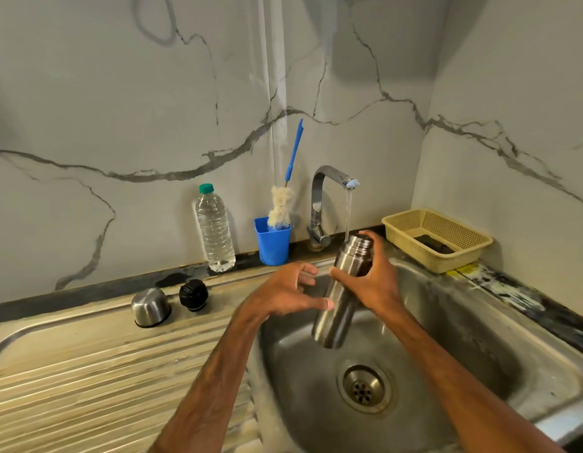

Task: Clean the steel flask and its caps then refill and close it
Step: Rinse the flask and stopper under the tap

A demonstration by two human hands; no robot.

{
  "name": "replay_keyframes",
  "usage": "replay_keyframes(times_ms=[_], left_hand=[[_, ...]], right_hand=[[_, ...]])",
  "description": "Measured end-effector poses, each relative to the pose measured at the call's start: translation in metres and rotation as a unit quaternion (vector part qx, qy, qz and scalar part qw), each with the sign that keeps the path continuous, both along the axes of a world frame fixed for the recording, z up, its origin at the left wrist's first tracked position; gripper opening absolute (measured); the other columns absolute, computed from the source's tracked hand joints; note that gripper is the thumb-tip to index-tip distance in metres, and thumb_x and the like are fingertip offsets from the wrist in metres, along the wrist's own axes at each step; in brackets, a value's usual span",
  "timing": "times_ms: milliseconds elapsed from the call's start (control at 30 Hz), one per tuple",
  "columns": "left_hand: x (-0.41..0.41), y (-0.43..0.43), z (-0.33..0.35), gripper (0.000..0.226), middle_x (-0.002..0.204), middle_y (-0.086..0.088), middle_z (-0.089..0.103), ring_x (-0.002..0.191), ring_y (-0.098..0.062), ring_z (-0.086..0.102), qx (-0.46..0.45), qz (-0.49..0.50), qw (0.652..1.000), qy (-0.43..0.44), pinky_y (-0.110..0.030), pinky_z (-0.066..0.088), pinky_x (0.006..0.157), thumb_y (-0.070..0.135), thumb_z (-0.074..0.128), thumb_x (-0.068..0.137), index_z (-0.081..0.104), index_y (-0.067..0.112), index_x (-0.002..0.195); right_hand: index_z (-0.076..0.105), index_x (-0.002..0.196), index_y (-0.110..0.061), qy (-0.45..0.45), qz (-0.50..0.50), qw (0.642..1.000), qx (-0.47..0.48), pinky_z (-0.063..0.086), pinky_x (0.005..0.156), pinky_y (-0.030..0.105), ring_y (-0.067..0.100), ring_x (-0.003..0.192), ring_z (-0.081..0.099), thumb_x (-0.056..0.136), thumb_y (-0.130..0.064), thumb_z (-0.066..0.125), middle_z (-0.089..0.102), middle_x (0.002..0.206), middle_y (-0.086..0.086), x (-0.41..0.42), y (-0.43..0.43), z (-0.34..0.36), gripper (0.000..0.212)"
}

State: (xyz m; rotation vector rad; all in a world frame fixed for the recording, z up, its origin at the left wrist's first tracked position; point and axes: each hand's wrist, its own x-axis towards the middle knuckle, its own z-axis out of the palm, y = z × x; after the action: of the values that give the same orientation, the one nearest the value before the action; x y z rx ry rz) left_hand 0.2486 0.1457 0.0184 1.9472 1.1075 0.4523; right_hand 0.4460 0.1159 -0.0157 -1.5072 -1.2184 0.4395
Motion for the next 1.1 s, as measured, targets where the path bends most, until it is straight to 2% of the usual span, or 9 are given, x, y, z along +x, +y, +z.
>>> replay_keyframes(times_ms=[133, 267, 367, 533, 633, 733, 833, 967, 1100], left_hand=[[-0.004, -0.003, 0.001, 0.104, 0.151, 0.001, 0.044, 0.132, -0.018, 0.046, 0.003, -0.046, 0.992, 0.118, -0.036, 0.042, 0.110, 0.049, 0.090, 0.068, 0.035, 0.023, 0.153], [-0.012, -0.001, 0.011, 0.102, 0.137, 0.004, 0.049, 0.121, -0.016, 0.050, 0.030, -0.013, 0.996, 0.088, -0.034, 0.047, 0.103, 0.045, 0.093, 0.065, 0.039, 0.024, 0.149], [-0.016, 0.003, 0.019, 0.095, 0.125, 0.005, 0.056, 0.113, -0.014, 0.057, 0.063, 0.004, 0.998, 0.020, -0.041, 0.057, 0.096, 0.044, 0.096, 0.061, 0.047, 0.026, 0.141], [-0.013, -0.002, 0.034, 0.079, 0.116, 0.015, 0.059, 0.106, -0.007, 0.058, 0.147, 0.025, 0.988, -0.033, -0.031, 0.056, 0.092, 0.052, 0.093, 0.061, 0.056, 0.030, 0.128], [-0.010, -0.003, 0.036, 0.080, 0.117, 0.013, 0.063, 0.104, -0.005, 0.061, 0.186, 0.051, 0.980, -0.056, -0.028, 0.054, 0.090, 0.057, 0.091, 0.061, 0.058, 0.029, 0.128], [-0.010, -0.002, 0.036, 0.081, 0.119, 0.014, 0.062, 0.104, -0.004, 0.060, 0.210, 0.071, 0.972, -0.073, -0.027, 0.054, 0.090, 0.060, 0.089, 0.063, 0.057, 0.028, 0.131], [-0.015, -0.001, 0.038, 0.078, 0.122, 0.016, 0.062, 0.110, -0.004, 0.059, 0.211, 0.068, 0.970, -0.098, -0.023, 0.051, 0.089, 0.056, 0.090, 0.062, 0.058, 0.030, 0.129], [-0.035, 0.004, 0.044, 0.073, 0.121, 0.015, 0.063, 0.111, -0.004, 0.061, 0.192, 0.008, 0.975, -0.108, -0.029, 0.058, 0.090, 0.033, 0.098, 0.058, 0.061, 0.035, 0.122], [-0.045, 0.010, 0.042, 0.083, 0.125, 0.016, 0.054, 0.112, -0.009, 0.060, 0.157, -0.020, 0.986, -0.058, -0.022, 0.054, 0.089, 0.022, 0.097, 0.063, 0.051, 0.035, 0.131]], right_hand=[[0.030, 0.147, -0.032, 0.301, 0.016, 0.951, -0.064, 0.062, 0.073, 0.049, 0.028, 0.097, 0.068, 0.069, -0.026, 0.089, 0.059, 0.128, 0.008, 0.004, -0.005, -0.003, 0.098], [0.043, 0.135, -0.016, 0.512, 0.031, 0.851, -0.111, 0.059, 0.081, 0.057, 0.039, 0.098, 0.066, 0.076, -0.025, 0.085, 0.062, 0.115, 0.023, 0.006, -0.008, -0.005, 0.073], [0.049, 0.125, -0.009, 0.593, 0.057, 0.793, -0.129, 0.055, 0.087, 0.060, 0.044, 0.100, 0.064, 0.083, -0.024, 0.079, 0.059, 0.113, 0.027, 0.000, -0.009, -0.005, 0.053], [0.054, 0.125, -0.003, 0.666, 0.080, 0.731, -0.125, 0.056, 0.085, 0.060, 0.048, 0.103, 0.065, 0.084, -0.023, 0.077, 0.058, 0.120, 0.031, -0.012, -0.007, -0.008, 0.051], [0.054, 0.125, 0.001, 0.690, 0.093, 0.705, -0.136, 0.061, 0.073, 0.056, 0.051, 0.097, 0.068, 0.085, -0.027, 0.076, 0.061, 0.119, 0.034, -0.018, -0.009, -0.008, 0.053], [0.054, 0.128, 0.003, 0.703, 0.110, 0.685, -0.155, 0.063, 0.064, 0.048, 0.049, 0.097, 0.069, 0.086, -0.032, 0.075, 0.063, 0.117, 0.036, -0.020, -0.012, -0.009, 0.059], [0.054, 0.126, 0.003, 0.710, 0.120, 0.680, -0.139, 0.063, 0.071, 0.050, 0.050, 0.100, 0.068, 0.084, -0.029, 0.078, 0.062, 0.120, 0.037, -0.018, -0.016, -0.003, 0.057], [0.053, 0.127, -0.001, 0.675, 0.118, 0.724, -0.079, 0.055, 0.090, 0.058, 0.050, 0.110, 0.062, 0.085, -0.021, 0.076, 0.059, 0.124, 0.032, -0.003, -0.019, 0.012, 0.052], [0.054, 0.126, -0.003, 0.641, 0.118, 0.758, -0.020, 0.056, 0.088, 0.056, 0.045, 0.110, 0.065, 0.084, -0.015, 0.075, 0.063, 0.123, 0.028, 0.003, -0.022, 0.026, 0.048]])
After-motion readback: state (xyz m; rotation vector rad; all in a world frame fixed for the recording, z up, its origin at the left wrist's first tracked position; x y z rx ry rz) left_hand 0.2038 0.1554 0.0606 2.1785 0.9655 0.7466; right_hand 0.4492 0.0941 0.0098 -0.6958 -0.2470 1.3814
